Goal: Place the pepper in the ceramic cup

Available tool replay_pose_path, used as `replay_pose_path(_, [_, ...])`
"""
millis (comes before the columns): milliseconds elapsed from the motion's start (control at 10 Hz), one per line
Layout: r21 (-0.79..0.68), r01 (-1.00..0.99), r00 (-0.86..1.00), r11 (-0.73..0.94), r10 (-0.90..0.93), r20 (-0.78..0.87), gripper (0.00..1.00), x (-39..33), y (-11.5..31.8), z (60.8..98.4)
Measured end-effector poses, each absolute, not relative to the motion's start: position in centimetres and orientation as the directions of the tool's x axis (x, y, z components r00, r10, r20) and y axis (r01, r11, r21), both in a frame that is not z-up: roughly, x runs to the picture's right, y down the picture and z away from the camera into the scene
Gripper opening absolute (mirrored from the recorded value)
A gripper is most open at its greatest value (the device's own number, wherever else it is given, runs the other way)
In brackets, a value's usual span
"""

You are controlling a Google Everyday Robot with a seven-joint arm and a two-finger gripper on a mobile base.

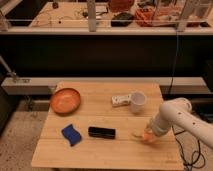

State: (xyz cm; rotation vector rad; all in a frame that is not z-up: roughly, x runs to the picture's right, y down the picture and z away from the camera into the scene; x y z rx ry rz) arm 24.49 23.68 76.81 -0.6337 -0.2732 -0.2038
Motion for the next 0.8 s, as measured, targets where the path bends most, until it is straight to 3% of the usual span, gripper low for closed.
replay_pose_path(800, [-0.511, 0.246, 0.941, 0.823, -0.078, 0.328, 0.01, 26.0, 18.6, 75.5])
